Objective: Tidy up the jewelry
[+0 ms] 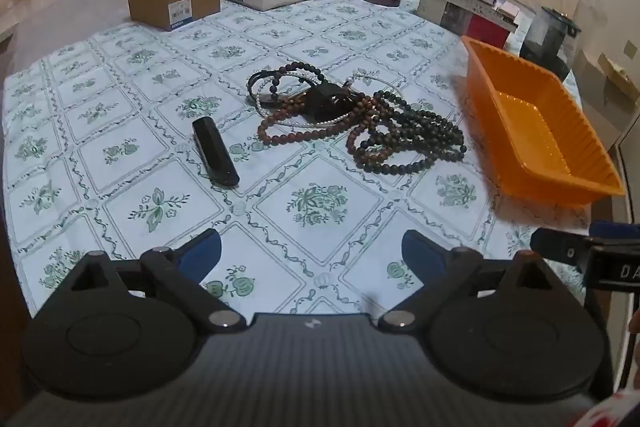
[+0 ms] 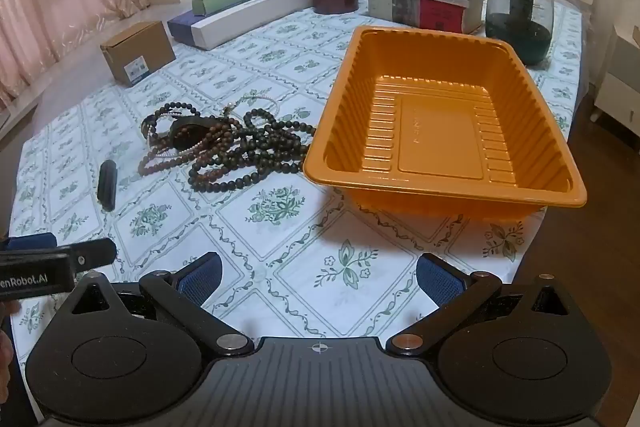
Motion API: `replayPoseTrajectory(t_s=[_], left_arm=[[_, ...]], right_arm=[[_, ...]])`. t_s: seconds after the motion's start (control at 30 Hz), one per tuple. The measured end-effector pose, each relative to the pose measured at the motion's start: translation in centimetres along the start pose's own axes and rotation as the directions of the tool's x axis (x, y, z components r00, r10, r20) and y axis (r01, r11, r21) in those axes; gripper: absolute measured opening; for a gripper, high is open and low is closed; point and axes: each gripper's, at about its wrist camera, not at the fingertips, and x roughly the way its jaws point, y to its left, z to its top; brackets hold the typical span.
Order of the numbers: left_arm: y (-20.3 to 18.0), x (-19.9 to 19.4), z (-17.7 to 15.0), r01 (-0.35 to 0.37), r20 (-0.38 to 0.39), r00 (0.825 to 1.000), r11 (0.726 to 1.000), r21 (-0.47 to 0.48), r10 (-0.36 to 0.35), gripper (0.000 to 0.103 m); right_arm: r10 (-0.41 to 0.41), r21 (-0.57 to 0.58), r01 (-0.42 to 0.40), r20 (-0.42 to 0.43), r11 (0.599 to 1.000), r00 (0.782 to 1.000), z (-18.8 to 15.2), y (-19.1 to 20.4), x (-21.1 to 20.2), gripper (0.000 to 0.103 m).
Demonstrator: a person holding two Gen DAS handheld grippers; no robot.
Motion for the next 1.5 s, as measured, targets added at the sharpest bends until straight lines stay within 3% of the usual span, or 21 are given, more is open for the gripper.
replayPoseTrajectory(t_s=[0.2,0.27,1.5], left_arm=[[0.17,0.06,0.49,0.025,-0.019,1.000,0.999,-0.039,-0.025,0.096],[0.27,-0.40,0.11,0.026,0.006,1.000,0.999,-0.033,-0.026,0.096],[-0.19,-0.24,0.18,0.029,0.010,1.000,0.999,-0.022,-0.029,0.096]], right_arm=[[0.004,0.005,-0.004,0.007,1.000,1.000,0.12,-0.03,-0.21,0.103],[0.002,0.007,-0.002,0.010,1.000,1.000,0.22,0.02,-0.24,0.103],[-0.004,0.018,0.004,0.027,1.000,1.000,0.60,-0.10,-0.38,0.103]])
